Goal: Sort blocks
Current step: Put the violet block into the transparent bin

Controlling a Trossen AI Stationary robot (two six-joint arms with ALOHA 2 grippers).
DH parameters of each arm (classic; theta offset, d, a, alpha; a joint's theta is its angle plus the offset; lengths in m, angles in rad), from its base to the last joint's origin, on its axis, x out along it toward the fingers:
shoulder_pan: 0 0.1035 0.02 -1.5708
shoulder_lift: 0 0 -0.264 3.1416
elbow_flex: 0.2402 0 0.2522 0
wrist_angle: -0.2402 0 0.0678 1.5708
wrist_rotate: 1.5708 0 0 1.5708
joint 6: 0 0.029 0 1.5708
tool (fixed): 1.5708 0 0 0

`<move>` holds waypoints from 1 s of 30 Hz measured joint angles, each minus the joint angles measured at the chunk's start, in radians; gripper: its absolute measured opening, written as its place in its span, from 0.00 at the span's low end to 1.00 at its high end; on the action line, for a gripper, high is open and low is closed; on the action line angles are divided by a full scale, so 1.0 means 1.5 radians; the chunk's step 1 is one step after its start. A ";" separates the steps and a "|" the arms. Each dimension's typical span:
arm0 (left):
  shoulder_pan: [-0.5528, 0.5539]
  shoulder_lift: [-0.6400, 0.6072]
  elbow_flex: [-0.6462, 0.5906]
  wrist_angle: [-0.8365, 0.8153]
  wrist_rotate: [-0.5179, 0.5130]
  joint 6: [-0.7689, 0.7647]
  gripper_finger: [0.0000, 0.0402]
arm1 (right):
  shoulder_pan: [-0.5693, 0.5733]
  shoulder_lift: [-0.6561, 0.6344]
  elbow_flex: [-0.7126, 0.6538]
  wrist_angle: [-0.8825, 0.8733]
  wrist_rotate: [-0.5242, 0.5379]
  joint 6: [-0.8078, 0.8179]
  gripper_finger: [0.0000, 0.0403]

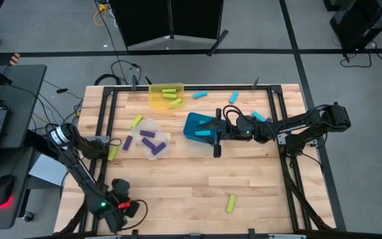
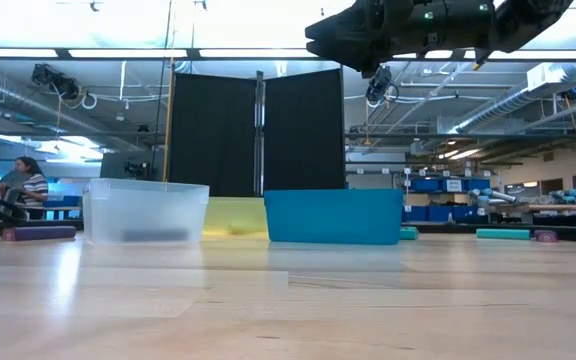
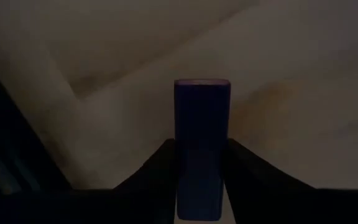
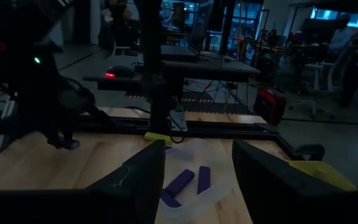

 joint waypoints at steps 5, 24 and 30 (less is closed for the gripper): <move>0.007 -0.002 0.111 -0.151 -0.142 0.026 0.27 | 0.000 0.000 0.000 0.017 0.017 -0.019 0.49; 0.286 -0.033 0.237 -0.384 -0.723 0.251 0.27 | -0.027 -0.006 0.082 0.036 0.018 -0.158 0.49; 0.426 -0.104 0.144 -0.355 -0.612 0.294 0.27 | -0.074 -0.040 0.083 0.027 0.017 -0.167 0.49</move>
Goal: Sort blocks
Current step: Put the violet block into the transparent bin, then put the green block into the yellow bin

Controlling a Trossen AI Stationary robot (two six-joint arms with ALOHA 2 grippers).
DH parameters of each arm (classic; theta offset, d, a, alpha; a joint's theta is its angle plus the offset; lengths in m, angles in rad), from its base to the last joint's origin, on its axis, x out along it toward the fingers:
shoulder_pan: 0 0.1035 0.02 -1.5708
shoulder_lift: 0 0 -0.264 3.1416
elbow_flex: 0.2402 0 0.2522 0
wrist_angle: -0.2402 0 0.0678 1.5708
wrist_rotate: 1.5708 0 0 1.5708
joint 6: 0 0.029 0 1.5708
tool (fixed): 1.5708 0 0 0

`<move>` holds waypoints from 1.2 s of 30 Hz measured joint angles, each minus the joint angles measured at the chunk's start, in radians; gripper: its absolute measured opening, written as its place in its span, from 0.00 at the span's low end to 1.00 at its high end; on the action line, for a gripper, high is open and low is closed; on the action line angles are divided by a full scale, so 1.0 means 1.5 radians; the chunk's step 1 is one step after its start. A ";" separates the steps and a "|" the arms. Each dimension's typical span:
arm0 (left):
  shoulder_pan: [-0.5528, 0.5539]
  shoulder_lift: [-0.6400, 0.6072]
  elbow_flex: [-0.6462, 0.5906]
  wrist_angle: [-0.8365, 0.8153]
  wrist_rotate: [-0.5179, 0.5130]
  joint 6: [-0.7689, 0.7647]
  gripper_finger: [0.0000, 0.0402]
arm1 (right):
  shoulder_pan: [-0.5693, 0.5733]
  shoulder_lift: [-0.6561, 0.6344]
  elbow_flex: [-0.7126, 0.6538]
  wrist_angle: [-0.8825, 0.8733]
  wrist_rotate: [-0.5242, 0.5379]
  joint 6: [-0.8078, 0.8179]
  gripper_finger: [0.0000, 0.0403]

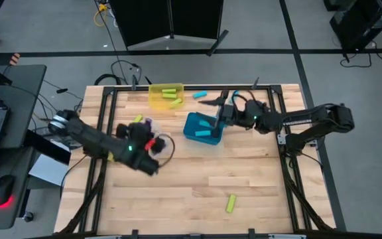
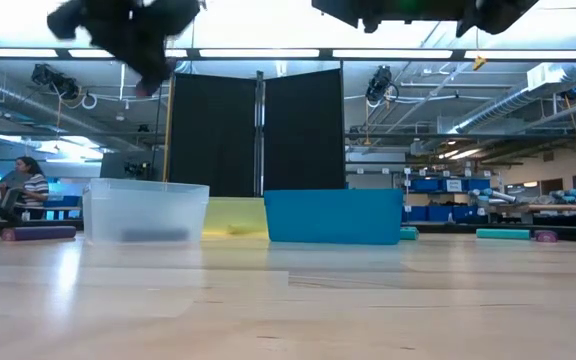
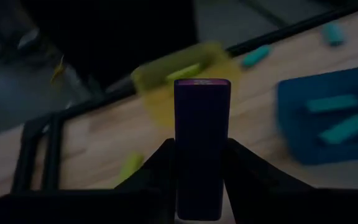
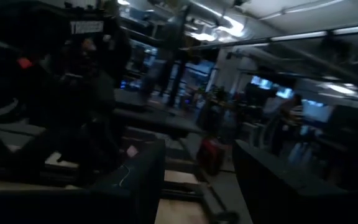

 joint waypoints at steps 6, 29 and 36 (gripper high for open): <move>0.124 -0.089 -0.125 0.215 0.115 0.226 0.27 | -0.050 -0.016 0.000 -0.010 -0.005 -0.023 0.49; 0.287 -0.123 -0.236 0.512 0.278 0.620 0.61 | -0.084 -0.111 0.000 -0.251 -0.005 0.100 0.49; 0.289 -0.123 -0.199 0.670 0.200 0.792 0.59 | -0.041 -0.201 0.000 -0.553 -0.048 0.280 0.49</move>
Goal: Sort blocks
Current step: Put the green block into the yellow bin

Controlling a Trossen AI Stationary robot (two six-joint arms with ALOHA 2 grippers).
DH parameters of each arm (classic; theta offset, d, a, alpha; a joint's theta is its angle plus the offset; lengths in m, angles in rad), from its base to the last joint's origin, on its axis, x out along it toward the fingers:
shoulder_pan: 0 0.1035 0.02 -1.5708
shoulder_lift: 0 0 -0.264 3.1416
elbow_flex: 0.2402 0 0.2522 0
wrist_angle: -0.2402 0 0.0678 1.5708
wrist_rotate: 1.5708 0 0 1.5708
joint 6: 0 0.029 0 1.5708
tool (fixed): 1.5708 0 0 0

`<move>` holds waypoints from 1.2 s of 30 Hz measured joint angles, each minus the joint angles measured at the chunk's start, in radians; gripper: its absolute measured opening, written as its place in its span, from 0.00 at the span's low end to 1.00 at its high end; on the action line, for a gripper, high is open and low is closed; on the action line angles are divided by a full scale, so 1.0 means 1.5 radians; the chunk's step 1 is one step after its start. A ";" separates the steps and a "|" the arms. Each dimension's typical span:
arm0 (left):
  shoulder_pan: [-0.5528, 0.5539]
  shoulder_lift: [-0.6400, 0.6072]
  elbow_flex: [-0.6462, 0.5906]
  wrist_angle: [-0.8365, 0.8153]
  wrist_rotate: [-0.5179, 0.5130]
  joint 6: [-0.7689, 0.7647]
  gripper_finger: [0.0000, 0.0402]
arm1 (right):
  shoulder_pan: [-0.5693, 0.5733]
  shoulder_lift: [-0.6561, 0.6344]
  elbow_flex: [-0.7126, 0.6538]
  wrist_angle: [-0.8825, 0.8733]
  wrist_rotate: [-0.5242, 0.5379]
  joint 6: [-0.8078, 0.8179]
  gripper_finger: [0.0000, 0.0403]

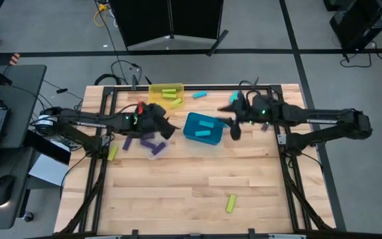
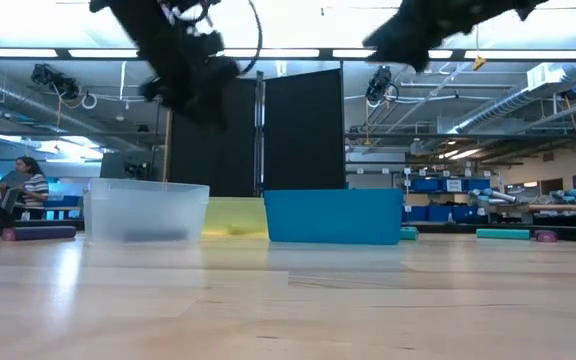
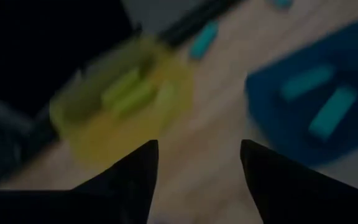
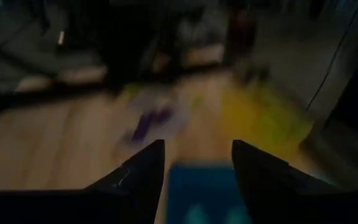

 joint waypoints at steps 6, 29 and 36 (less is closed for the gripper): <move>0.025 0.000 0.032 0.195 -0.025 0.195 0.58 | 0.116 0.046 -0.001 -0.148 0.008 0.084 0.49; 0.086 0.001 0.039 0.336 -0.023 0.262 0.58 | 0.463 0.320 0.105 -0.207 0.034 -0.046 0.63; 0.086 0.001 0.039 0.337 0.004 0.260 0.58 | 0.495 0.371 0.129 -0.265 -0.008 -0.048 0.70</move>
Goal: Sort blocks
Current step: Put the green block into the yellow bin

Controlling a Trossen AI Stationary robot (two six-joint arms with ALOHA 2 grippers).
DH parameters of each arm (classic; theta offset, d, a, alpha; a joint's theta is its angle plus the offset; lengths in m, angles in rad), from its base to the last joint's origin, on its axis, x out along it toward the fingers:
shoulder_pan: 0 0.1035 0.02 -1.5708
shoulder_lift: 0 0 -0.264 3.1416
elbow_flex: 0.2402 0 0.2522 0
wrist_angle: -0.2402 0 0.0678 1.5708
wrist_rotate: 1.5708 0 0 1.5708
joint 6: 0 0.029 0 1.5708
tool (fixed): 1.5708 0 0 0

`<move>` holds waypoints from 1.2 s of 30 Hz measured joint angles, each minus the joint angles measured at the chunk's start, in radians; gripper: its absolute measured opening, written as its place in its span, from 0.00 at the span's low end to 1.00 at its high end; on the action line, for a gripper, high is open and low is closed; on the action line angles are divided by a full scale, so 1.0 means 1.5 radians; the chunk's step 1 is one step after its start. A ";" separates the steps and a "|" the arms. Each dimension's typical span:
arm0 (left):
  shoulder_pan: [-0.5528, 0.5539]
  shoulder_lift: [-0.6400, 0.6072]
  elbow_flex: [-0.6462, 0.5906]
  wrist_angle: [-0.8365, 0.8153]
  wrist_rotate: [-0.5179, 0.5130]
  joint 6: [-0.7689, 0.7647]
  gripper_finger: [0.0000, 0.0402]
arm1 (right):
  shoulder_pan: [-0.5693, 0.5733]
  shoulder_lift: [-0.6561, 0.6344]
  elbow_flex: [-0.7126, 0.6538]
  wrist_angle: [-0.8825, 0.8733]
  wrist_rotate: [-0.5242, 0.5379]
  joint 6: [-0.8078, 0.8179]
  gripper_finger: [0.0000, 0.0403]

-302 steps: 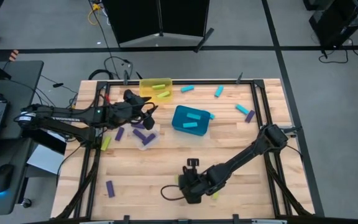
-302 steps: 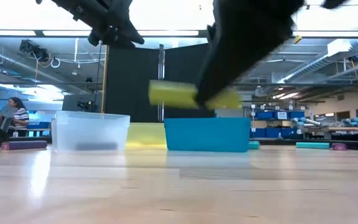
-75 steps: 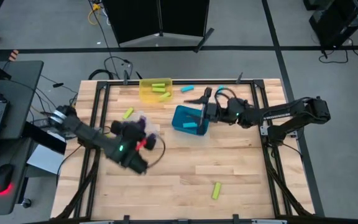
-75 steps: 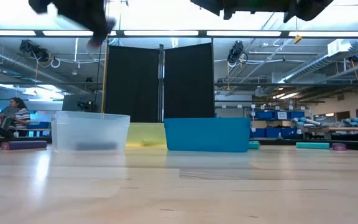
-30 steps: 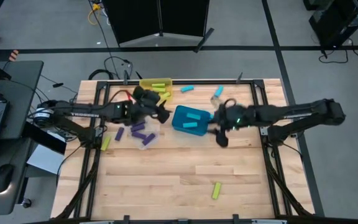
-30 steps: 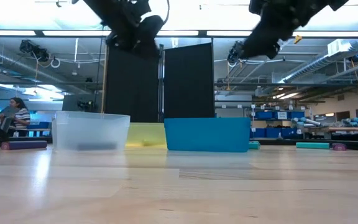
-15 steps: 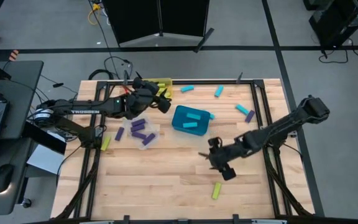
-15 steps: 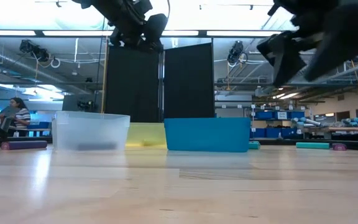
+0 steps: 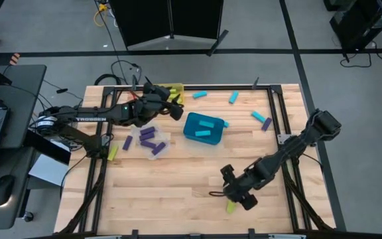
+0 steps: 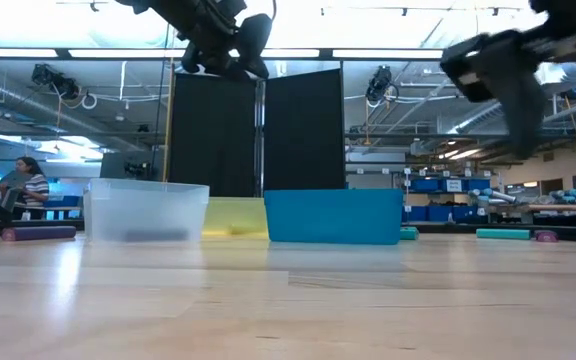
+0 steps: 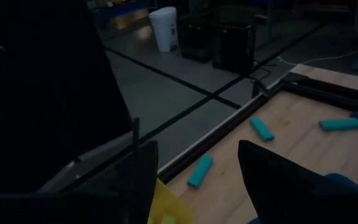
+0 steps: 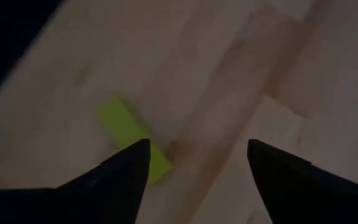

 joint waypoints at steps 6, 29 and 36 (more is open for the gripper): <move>0.006 0.000 0.000 0.006 0.016 0.000 0.58 | 0.017 0.000 0.002 0.002 -0.007 -0.027 0.69; 0.003 0.000 -0.001 0.013 0.131 -0.034 0.58 | 0.094 0.132 0.001 0.101 0.011 0.002 0.67; 0.003 0.000 -0.001 0.013 0.131 -0.034 0.58 | 0.081 0.139 0.000 0.092 -0.014 0.008 0.60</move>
